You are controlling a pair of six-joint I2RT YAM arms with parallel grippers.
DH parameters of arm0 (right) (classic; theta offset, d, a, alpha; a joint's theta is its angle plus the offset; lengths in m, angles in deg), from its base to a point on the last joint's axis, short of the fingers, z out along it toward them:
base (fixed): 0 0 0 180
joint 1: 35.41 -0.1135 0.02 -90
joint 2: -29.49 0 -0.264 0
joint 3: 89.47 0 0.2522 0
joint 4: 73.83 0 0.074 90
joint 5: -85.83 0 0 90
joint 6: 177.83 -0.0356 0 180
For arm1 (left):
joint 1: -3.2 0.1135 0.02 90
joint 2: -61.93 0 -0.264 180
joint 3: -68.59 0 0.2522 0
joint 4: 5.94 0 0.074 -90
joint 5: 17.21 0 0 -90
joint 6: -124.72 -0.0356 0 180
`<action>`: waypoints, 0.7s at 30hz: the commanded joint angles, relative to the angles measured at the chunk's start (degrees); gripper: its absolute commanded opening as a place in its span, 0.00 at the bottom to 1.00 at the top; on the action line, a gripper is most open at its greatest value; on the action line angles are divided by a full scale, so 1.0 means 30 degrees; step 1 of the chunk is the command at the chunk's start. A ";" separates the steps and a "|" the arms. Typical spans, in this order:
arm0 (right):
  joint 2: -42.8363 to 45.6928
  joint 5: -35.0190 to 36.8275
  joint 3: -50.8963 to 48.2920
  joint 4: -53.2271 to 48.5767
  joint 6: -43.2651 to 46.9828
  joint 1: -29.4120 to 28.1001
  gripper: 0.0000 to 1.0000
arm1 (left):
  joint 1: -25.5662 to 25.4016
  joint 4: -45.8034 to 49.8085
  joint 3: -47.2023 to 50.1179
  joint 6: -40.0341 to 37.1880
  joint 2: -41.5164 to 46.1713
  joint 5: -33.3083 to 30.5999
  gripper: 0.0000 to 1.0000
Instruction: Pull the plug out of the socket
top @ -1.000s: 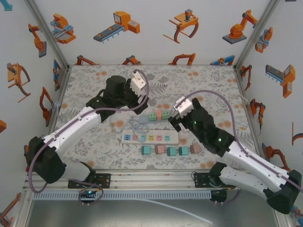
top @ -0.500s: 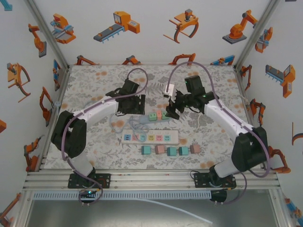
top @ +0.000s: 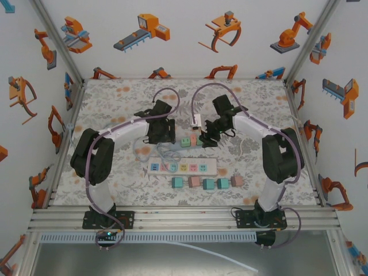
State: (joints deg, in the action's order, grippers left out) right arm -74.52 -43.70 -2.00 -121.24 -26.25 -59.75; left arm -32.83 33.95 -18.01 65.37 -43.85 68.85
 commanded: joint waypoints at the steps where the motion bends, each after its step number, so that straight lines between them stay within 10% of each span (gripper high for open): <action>1: -0.0360 -0.0271 0.0497 0.0047 0.0729 0.0027 0.49 | -0.0113 0.0178 -0.0528 0.0141 -0.0633 0.0243 0.65; 16: -0.1037 0.2916 -0.1063 0.3130 0.0704 -0.0727 0.42 | -0.0470 0.0714 -0.1202 -0.0281 -0.2212 0.0249 0.57; 21: -0.0920 0.2115 -0.0923 0.3042 0.0629 -0.0823 0.27 | -0.0526 0.0835 -0.1208 -0.0512 -0.2292 -0.0032 0.54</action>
State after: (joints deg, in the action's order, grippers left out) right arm -76.53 -37.05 -4.51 -114.53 -25.01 -61.81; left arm -33.95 33.38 -22.21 65.51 -48.00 69.81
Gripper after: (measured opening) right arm 0.315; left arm 0.542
